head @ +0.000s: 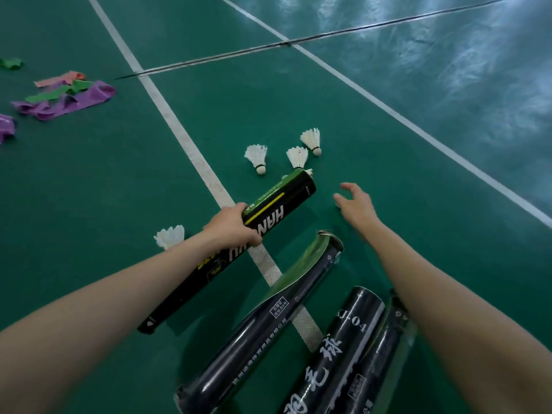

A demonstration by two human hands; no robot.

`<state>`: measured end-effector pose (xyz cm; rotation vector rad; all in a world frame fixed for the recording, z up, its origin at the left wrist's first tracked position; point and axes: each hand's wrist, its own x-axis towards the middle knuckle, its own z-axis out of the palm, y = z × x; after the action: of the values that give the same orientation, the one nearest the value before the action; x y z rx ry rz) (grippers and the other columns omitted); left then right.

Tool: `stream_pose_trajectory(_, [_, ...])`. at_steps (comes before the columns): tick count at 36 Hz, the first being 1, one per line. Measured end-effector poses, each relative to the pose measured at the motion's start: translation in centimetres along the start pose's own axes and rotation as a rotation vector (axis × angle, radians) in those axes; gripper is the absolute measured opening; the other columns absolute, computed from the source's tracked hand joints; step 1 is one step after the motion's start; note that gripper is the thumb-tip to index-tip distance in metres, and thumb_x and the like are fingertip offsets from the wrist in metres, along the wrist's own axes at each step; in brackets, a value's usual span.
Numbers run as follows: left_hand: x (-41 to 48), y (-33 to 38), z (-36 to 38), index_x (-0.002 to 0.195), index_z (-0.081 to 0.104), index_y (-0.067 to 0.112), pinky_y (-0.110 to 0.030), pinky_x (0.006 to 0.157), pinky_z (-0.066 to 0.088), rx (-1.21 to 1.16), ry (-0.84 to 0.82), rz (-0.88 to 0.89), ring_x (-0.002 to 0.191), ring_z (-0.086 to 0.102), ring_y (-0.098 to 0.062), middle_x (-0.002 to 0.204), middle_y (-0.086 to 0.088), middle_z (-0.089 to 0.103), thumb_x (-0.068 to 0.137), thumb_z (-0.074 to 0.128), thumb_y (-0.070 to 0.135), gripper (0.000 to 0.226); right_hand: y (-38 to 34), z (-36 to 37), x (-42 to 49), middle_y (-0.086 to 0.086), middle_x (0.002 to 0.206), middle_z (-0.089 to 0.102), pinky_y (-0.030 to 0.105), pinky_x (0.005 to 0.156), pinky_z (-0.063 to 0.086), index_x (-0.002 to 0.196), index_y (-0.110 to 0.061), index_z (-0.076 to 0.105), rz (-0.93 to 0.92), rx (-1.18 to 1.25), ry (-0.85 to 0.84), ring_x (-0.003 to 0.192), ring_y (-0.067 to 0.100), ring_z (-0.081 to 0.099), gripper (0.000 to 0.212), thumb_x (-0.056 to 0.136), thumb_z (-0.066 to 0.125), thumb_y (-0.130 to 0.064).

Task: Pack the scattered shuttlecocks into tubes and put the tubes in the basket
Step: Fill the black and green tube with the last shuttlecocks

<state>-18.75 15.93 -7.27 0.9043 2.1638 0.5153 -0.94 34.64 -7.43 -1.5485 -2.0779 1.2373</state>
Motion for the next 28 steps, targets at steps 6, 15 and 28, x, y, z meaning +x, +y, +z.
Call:
stream_pose_trajectory(6, [3.0,0.5,2.8,0.131,0.043,0.025,-0.048,0.076,0.058,0.033,-0.028,-0.036,0.083,0.065,-0.025,0.105,-0.008,0.059,0.031,0.066,0.047,0.105,5.8,-0.8,3.3,0.016,0.136,0.039,0.045,0.101,0.043,0.131,-0.03,0.053,0.26,-0.02,0.002,0.115,0.037,0.05,0.044,0.087,0.051,-0.028])
stream_pose_trajectory(15, [3.6,1.0,5.2,0.143,0.032,0.026,-0.048,0.081,0.056,0.112,-0.056,-0.04,0.094,0.061,-0.027,0.114,-0.009,0.055,0.039,0.069,0.044,0.112,6.2,0.0,3.0,0.002,0.122,0.06,0.021,0.076,0.043,0.127,-0.014,0.059,0.16,0.238,0.189,0.093,0.013,0.055,0.033,0.094,0.055,-0.018])
stream_pose_trajectory(28, [2.7,3.1,5.9,0.139,0.037,0.027,-0.038,0.074,0.054,0.08,-0.068,0.06,0.088,0.058,-0.02,0.106,-0.005,0.055,0.052,0.076,0.033,0.095,3.6,-3.3,2.5,-0.009,0.088,0.058,0.008,0.067,0.042,0.104,-0.017,0.051,-0.179,0.266,0.174,0.076,0.002,0.053,0.011,0.095,0.054,-0.01])
